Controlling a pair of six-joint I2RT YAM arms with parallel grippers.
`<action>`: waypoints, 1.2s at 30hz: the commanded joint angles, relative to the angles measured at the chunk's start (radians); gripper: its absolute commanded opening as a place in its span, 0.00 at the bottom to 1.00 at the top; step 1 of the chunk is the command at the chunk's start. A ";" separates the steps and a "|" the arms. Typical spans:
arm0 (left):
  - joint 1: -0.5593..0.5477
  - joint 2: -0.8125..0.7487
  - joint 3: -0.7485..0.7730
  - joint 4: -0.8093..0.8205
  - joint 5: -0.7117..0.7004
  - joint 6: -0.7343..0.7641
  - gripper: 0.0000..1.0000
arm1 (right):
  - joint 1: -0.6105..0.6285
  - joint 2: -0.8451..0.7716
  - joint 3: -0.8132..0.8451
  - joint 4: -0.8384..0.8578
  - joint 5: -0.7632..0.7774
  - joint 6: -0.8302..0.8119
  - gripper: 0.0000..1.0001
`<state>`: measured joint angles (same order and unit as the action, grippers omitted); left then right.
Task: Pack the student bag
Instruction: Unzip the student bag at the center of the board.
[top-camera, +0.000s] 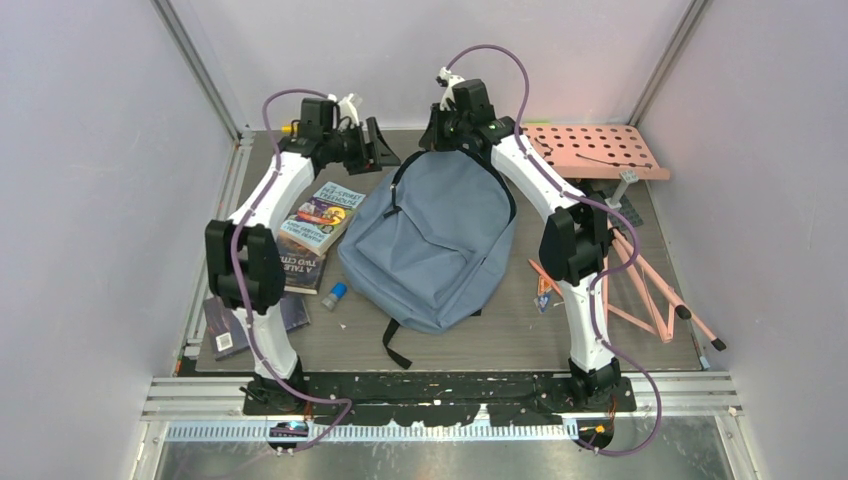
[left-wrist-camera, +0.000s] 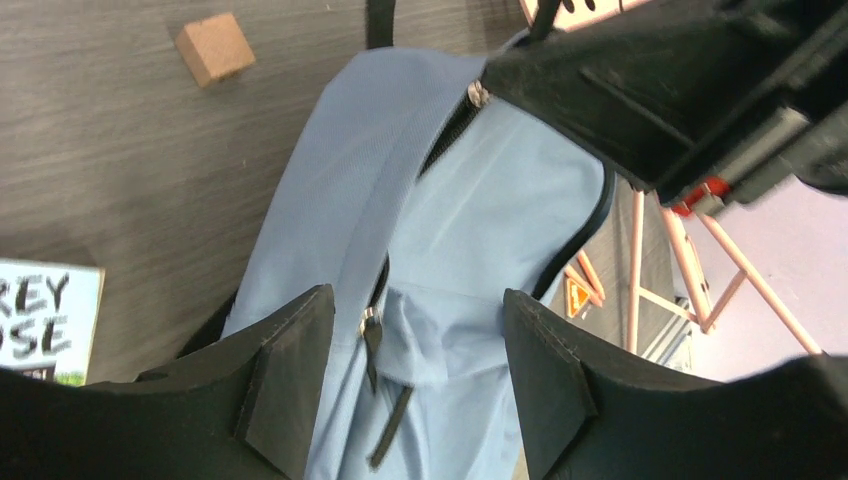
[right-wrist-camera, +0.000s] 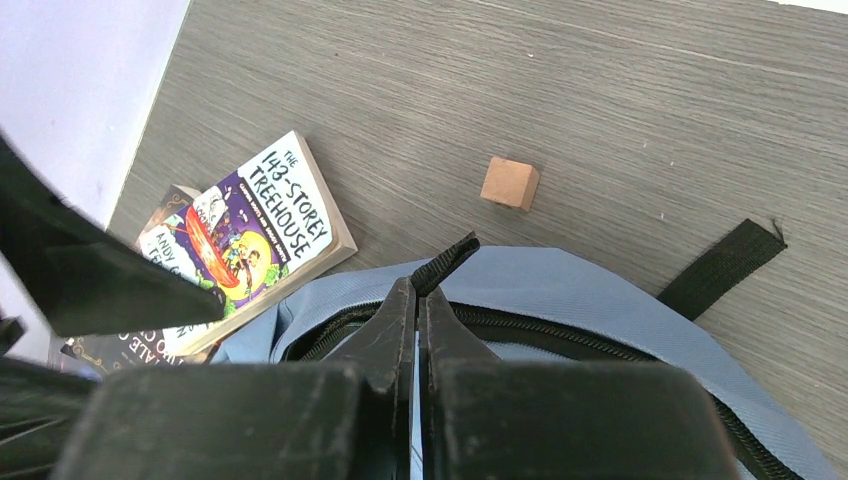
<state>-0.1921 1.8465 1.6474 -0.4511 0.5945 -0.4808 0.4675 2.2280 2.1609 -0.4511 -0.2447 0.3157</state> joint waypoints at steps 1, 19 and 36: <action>-0.046 0.110 0.147 -0.028 0.010 0.106 0.65 | -0.001 -0.063 0.033 0.043 -0.008 -0.010 0.00; -0.087 0.203 0.243 -0.114 -0.176 0.106 0.00 | 0.016 -0.134 -0.027 -0.012 0.257 -0.080 0.00; 0.014 0.111 0.093 0.017 -0.195 -0.151 0.00 | -0.001 -0.146 -0.010 -0.102 0.488 -0.115 0.00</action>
<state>-0.2245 2.0575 1.7927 -0.5159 0.4370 -0.5522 0.4931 2.1849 2.1223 -0.5537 0.1486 0.2295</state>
